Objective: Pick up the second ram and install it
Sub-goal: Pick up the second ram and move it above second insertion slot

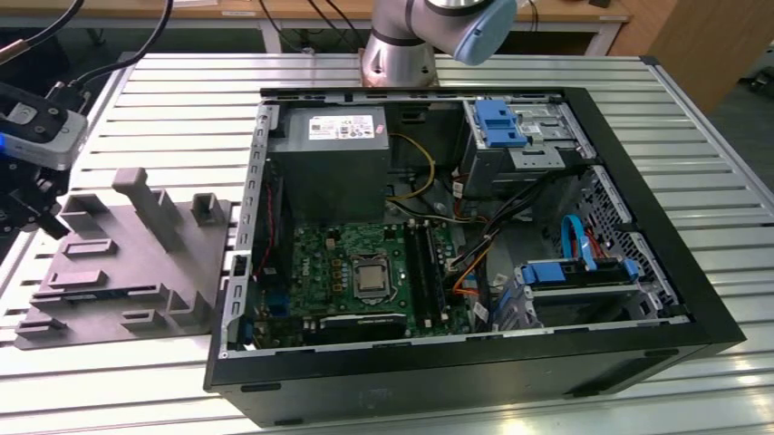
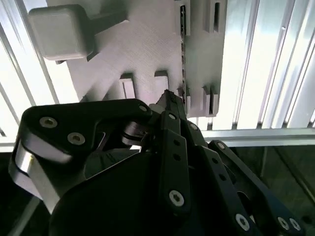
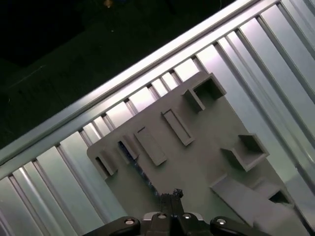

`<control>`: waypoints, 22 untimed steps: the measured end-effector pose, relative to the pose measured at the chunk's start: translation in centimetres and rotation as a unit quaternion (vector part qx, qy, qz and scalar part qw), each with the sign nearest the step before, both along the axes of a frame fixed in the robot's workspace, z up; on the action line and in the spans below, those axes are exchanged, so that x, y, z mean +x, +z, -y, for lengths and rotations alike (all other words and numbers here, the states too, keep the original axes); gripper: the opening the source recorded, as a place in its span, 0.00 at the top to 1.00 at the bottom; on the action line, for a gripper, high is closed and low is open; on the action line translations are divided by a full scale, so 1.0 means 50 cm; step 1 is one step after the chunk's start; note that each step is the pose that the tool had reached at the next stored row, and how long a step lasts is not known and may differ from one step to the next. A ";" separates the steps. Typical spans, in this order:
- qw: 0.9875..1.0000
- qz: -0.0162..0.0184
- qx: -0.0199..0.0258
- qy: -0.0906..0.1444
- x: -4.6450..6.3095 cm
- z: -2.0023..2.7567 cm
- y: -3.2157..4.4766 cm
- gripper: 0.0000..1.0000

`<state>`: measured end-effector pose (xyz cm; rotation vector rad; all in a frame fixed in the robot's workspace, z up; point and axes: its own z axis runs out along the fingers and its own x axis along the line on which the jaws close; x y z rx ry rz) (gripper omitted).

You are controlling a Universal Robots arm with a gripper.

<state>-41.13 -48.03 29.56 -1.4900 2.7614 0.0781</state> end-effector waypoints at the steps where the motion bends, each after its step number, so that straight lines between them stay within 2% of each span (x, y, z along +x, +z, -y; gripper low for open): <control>1: 1.000 0.000 0.000 0.009 0.000 0.0000 -0.001 0.90; 4: 0.999 0.000 -0.001 0.036 0.000 0.0000 -0.002 0.90; 6: 0.999 0.000 -0.001 0.054 0.000 0.0000 -0.004 0.90; 9: 0.997 0.000 -0.001 0.082 0.000 0.0001 -0.006 0.90; 12: 0.994 0.000 -0.002 0.109 0.000 0.0001 -0.008 0.90; 15: 0.991 -0.001 -0.003 0.135 0.000 0.0000 -0.010 0.90; 18: 0.987 -0.001 -0.003 0.161 0.000 0.0000 -0.012 0.90; 22: 0.980 -0.001 -0.003 0.197 0.000 0.0000 -0.017 0.90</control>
